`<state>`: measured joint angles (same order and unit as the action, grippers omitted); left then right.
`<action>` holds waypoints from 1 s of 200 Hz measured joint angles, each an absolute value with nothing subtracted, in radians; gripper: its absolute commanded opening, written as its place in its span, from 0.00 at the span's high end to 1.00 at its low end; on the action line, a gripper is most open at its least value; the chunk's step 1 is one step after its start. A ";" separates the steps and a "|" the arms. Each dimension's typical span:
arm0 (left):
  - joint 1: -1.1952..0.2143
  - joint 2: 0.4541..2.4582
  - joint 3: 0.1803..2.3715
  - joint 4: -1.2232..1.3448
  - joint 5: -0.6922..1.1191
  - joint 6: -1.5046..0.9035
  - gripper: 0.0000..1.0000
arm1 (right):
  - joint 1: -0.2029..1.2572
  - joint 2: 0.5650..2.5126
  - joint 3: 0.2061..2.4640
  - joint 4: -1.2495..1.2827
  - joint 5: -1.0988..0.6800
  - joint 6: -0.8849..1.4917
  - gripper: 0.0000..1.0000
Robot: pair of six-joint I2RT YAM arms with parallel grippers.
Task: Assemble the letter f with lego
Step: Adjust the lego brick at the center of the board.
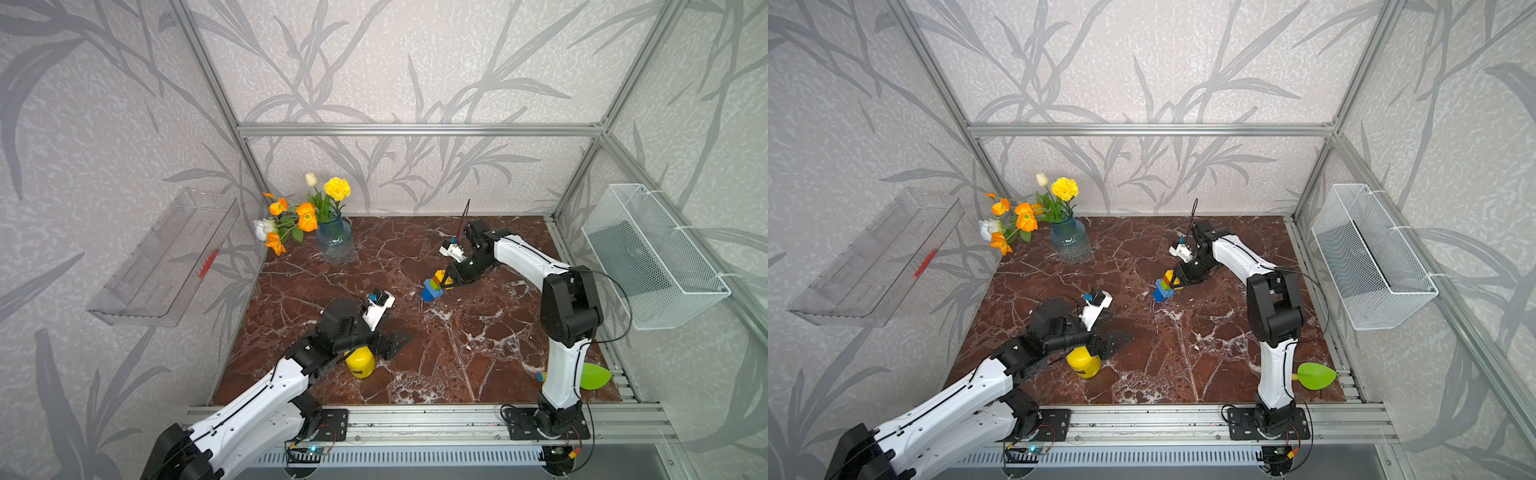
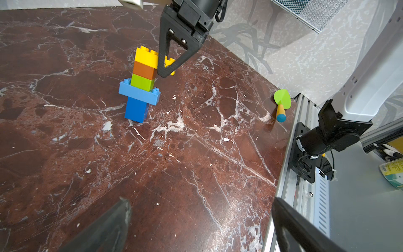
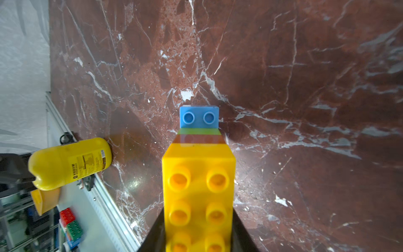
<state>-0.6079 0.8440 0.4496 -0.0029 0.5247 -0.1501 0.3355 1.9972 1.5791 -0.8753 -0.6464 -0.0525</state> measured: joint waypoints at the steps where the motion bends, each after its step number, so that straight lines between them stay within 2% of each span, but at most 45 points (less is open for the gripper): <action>1: -0.608 0.844 0.450 -0.003 0.525 -0.150 0.01 | 0.334 1.997 1.578 -0.875 -0.650 -0.052 0.69; 104: -0.608 0.844 0.450 -0.003 0.524 -0.150 0.01 | 0.300 2.105 1.562 -0.809 -0.881 -0.037 0.63; 200: -0.608 0.844 0.450 -0.003 0.524 -0.150 0.01 | 0.297 2.161 1.529 -0.781 -0.899 -0.028 0.55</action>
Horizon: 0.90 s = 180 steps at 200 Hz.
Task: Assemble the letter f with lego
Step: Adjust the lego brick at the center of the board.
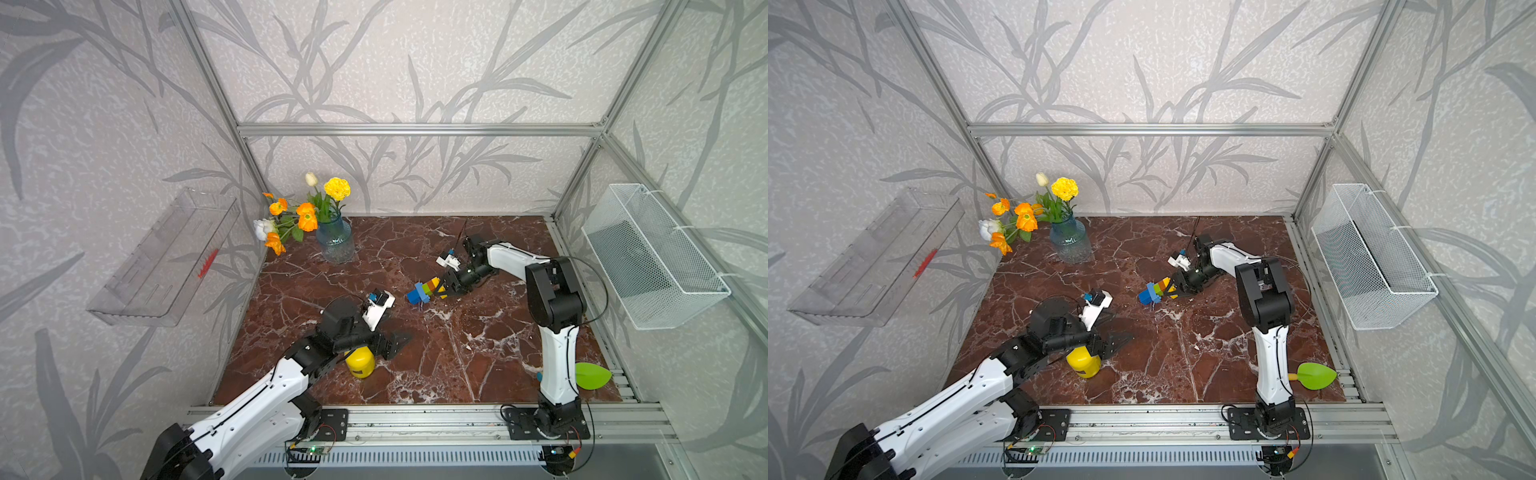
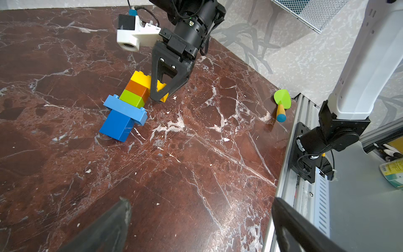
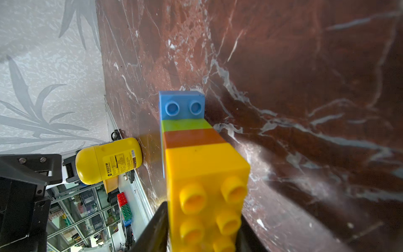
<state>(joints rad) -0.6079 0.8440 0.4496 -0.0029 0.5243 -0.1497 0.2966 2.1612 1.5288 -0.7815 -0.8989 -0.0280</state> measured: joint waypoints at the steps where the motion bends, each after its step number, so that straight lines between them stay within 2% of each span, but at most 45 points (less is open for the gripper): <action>1: -0.608 0.844 0.450 -0.003 0.524 -0.150 0.01 | 0.296 2.161 1.529 -0.781 -0.899 -0.027 0.55; 81: -0.608 0.844 0.450 -0.003 0.524 -0.150 0.01 | 0.284 2.167 1.528 -0.759 -0.895 -0.022 0.51; 180: -0.608 0.848 0.450 -0.003 0.524 -0.150 0.01 | 0.256 2.175 1.527 -0.755 -0.867 -0.018 0.51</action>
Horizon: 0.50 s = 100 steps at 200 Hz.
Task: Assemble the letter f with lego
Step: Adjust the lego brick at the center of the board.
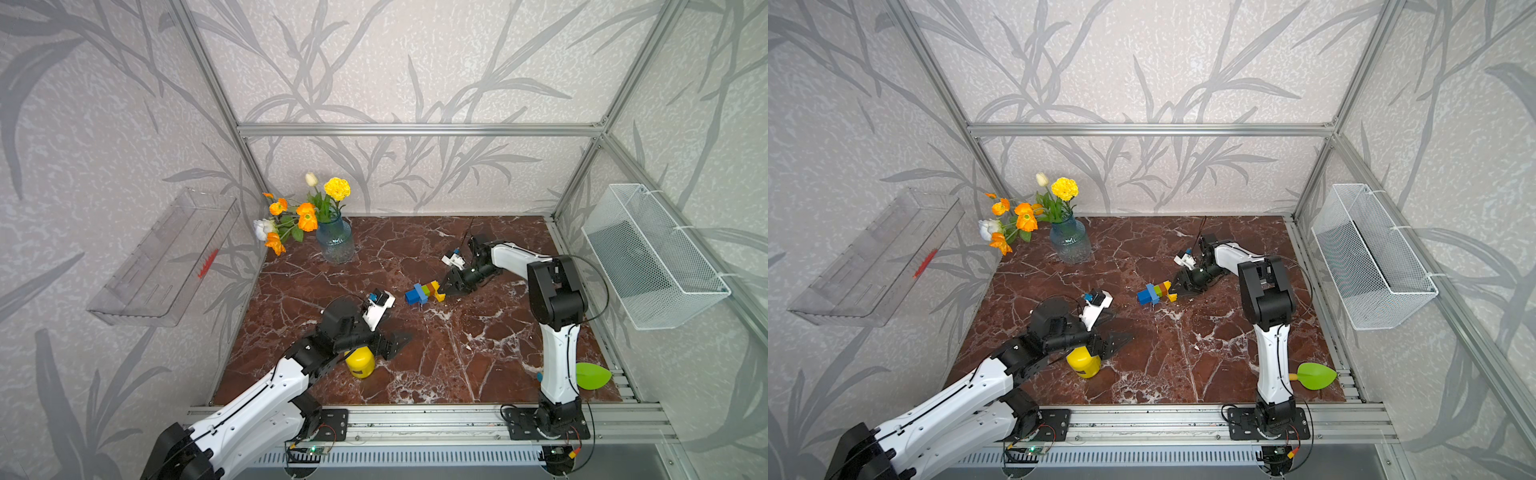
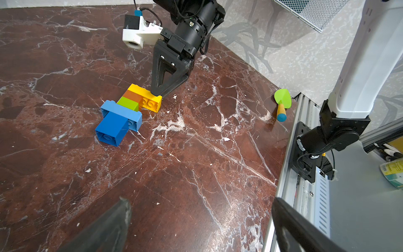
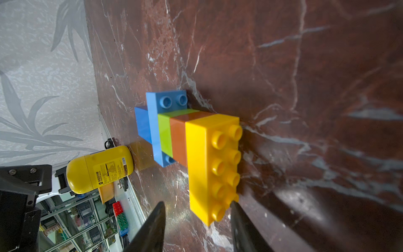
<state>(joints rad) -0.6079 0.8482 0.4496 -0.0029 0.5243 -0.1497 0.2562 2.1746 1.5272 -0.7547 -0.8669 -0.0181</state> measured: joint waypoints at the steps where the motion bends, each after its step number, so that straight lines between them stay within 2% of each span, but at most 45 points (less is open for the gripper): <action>1: -0.608 0.848 0.450 -0.003 0.524 -0.150 0.01 | 0.256 2.175 1.527 -0.755 -0.867 -0.018 0.51; 58: -0.608 0.848 0.450 -0.003 0.524 -0.150 0.01 | 0.254 2.156 1.476 -0.718 -0.835 0.004 0.55; 100: -0.608 0.849 0.450 -0.003 0.524 -0.150 0.01 | 0.255 2.011 1.380 -0.659 -0.770 0.051 0.63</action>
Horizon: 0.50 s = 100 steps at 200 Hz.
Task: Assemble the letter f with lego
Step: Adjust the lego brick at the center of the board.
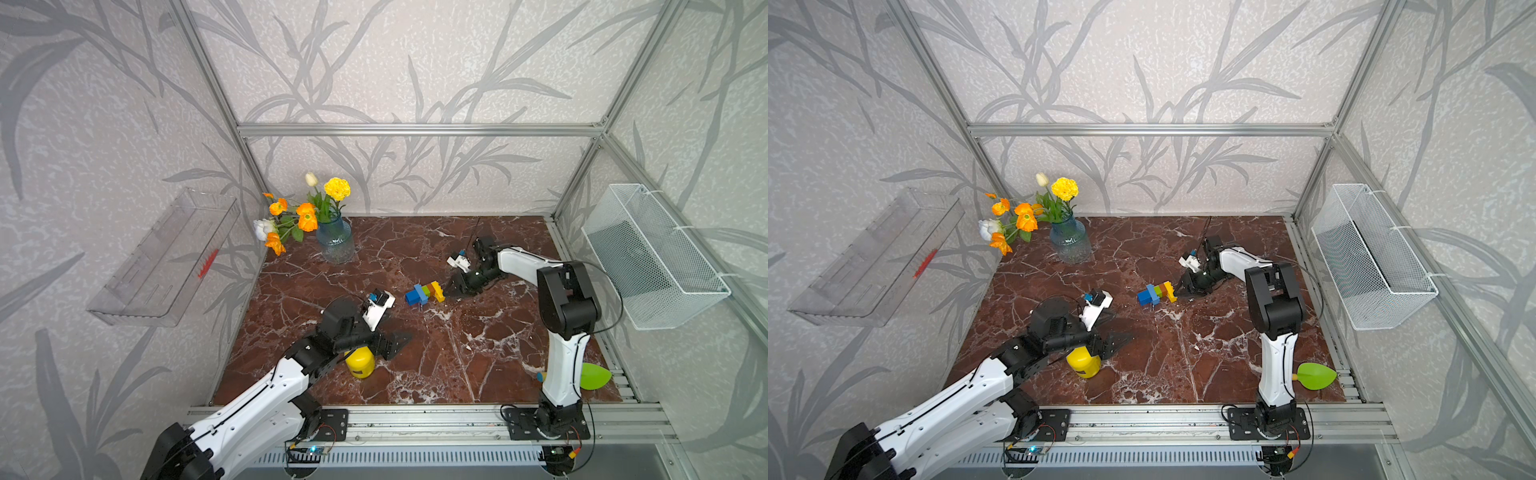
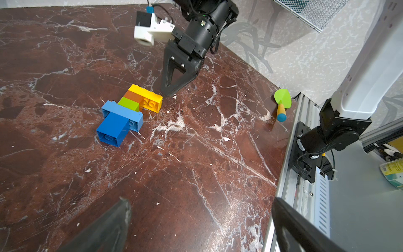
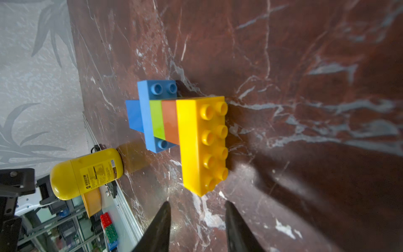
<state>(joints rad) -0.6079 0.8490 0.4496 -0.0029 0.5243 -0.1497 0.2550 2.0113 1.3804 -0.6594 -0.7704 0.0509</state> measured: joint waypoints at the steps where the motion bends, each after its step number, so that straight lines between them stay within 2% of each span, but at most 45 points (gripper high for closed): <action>1: -0.608 0.849 0.450 -0.003 0.525 -0.150 0.01 | 0.255 2.008 1.379 -0.657 -0.768 0.051 0.64; 18: -0.608 0.850 0.450 -0.003 0.524 -0.150 0.01 | 0.265 1.937 1.352 -0.624 -0.736 0.068 0.68; 40: -0.608 0.850 0.450 -0.003 0.524 -0.150 0.00 | 0.293 1.855 1.301 -0.568 -0.663 0.080 0.69; 86: -0.608 0.850 0.450 -0.004 0.521 -0.150 0.01 | 0.443 1.754 1.134 -0.396 -0.467 0.117 0.69; 100: -0.609 0.850 0.450 -0.006 0.520 -0.150 0.01 | 0.484 1.742 1.087 -0.339 -0.425 0.138 0.72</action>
